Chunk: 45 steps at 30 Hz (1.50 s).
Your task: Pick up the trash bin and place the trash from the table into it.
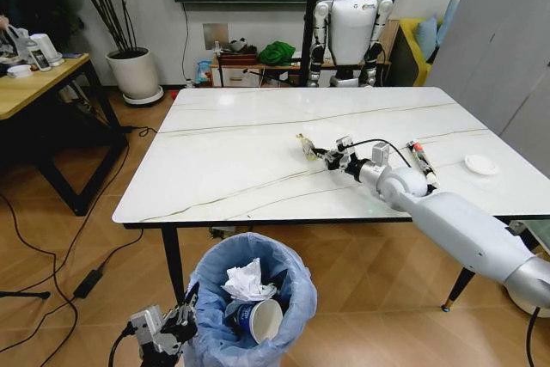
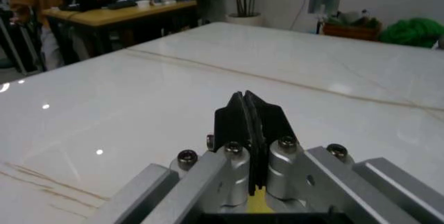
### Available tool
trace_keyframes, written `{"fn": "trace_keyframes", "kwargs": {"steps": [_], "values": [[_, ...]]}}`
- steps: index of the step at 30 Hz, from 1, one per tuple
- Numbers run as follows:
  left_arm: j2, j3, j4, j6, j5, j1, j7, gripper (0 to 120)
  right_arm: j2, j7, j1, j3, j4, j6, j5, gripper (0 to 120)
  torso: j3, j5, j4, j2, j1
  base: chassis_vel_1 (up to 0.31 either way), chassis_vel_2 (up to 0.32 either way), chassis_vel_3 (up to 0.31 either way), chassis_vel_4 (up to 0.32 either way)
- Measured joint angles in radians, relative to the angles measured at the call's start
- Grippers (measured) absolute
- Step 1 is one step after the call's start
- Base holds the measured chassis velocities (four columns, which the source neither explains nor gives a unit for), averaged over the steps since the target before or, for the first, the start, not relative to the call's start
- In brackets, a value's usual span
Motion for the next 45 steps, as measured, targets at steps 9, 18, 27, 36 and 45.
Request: {"fn": "trace_keyframes", "kwargs": {"steps": [9, 18, 27, 36, 45], "values": [[0.037, 0.046, 0.015, 0.005, -0.014, -0.019, -0.009, 0, -0.282, -0.056, -0.22, 0.217, 0.419, 0.053, 0.073, 0, 0.0, -0.0007, -0.0012, 0.0, 0.0, 0.0, 0.0, 0.0, 0.0], [0.047, 0.043, 0.001, 0.005, -0.016, -0.015, -0.009, 0, -0.295, -0.029, -0.23, 0.23, 0.461, 0.041, 0.077, 0, 0.0, 0.0002, 0.0001, 0.0, 0.0, 0.0, 0.0, 0.0, 0.0], [0.04, 0.033, -0.001, 0.003, -0.013, -0.008, -0.005, 0, -0.196, 0.024, -0.219, 0.18, 0.272, 0.02, 0.002, 18, 0.0, 0.0, -0.0002, 0.0, 0.0, 0.0, 0.0, 0.0, 0.0], [0.034, 0.021, 0.006, 0.003, -0.013, -0.005, -0.005, 0, -0.114, 0.009, -0.19, 0.144, 0.1, 0.009, -0.04, 49, 0.0, 0.0001, -0.0004, 0.0, 0.0, 0.0, 0.0, 0.0, 0.0], [0.023, 0.018, 0.013, 0.005, -0.015, -0.012, -0.005, 0, -0.056, -0.011, -0.122, 0.055, 0.06, 0.009, -0.047, 81, 0.0, -0.0001, -0.0003, 0.0, 0.0, 0.0, 0.0, 0.0, 0.0]]}}
